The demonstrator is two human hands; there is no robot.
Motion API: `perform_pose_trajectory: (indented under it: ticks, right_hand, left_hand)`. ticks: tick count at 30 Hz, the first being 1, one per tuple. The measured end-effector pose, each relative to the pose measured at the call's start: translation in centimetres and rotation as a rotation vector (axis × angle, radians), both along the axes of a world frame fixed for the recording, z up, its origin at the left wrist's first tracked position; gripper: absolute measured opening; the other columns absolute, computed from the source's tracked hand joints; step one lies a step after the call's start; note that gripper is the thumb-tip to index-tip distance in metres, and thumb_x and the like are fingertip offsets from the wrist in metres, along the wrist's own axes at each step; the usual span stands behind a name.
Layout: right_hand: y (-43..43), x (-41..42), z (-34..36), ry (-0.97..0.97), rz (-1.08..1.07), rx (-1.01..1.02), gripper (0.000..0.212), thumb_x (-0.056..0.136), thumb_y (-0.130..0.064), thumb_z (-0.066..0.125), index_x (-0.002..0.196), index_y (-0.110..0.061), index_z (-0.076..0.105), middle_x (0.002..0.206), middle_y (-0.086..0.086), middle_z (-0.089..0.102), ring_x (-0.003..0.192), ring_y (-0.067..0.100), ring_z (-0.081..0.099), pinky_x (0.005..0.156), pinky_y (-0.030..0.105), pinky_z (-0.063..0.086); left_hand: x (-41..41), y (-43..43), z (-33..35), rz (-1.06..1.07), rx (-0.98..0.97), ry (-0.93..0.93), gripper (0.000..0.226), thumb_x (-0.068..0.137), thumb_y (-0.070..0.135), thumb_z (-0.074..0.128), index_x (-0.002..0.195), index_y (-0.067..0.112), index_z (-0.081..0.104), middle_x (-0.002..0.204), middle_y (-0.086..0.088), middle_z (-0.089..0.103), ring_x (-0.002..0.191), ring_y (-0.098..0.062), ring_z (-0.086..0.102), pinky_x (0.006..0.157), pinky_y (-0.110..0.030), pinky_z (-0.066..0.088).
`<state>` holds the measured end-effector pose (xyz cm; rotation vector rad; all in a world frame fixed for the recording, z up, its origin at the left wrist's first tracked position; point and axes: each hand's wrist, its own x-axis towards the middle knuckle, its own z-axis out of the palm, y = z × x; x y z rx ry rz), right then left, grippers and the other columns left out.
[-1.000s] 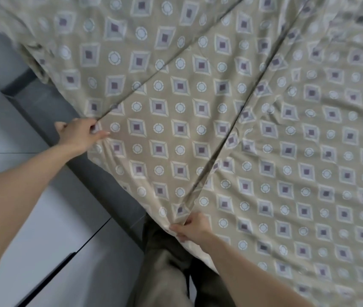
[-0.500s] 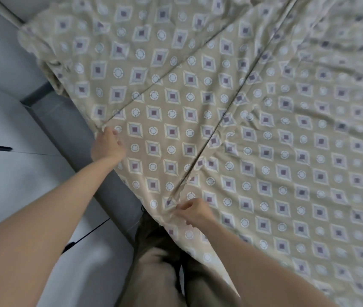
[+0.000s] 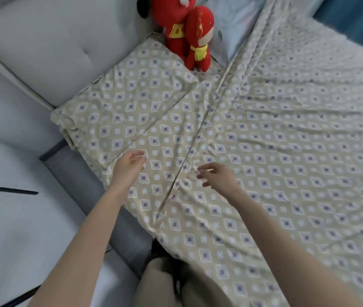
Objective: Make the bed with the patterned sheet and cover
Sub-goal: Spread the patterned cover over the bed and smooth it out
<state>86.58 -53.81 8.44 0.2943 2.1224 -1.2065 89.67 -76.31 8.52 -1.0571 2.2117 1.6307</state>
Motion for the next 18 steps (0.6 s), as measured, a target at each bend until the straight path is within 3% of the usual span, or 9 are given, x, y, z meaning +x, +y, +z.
perform_pose_trajectory:
  ticks: [4,10,18]
  right_hand:
    - [3.2,0.5,6.2,0.125,-0.122,-0.064,0.018,0.094,-0.020,0.051,0.105,-0.021,0.065,0.093,-0.006,0.072,0.074,0.012,0.066,0.070,0.026,0.048]
    - [7.9,4.6,13.0,0.241,-0.374,-0.093,0.019,0.093,-0.020,0.052,0.106,-0.022,0.066,0.090,-0.009,0.073,0.079,0.013,0.070,0.080,0.030,0.050]
    - [14.6,10.1,15.3,0.312,-0.609,-0.053,0.019,0.094,-0.022,0.053,0.109,-0.024,0.065,0.090,-0.010,0.074,0.078,0.011,0.069,0.077,0.031,0.050]
  left_hand:
    - [-1.3,3.4,6.0,-0.066,0.043,0.145,0.018,0.096,0.020,0.048,0.110,0.027,0.057,0.112,0.005,0.063,0.087,-0.006,0.059,0.070,-0.018,0.043]
    - [-1.9,8.5,12.5,-0.297,0.124,0.222,0.022,0.097,0.019,0.047,0.116,0.025,0.058,0.117,0.005,0.063,0.088,-0.005,0.059,0.078,-0.019,0.045]
    - [-1.0,16.9,16.1,-0.593,0.179,0.252,0.022,0.098,0.021,0.046,0.116,0.028,0.056,0.114,0.008,0.063,0.095,-0.010,0.060,0.080,-0.022,0.047]
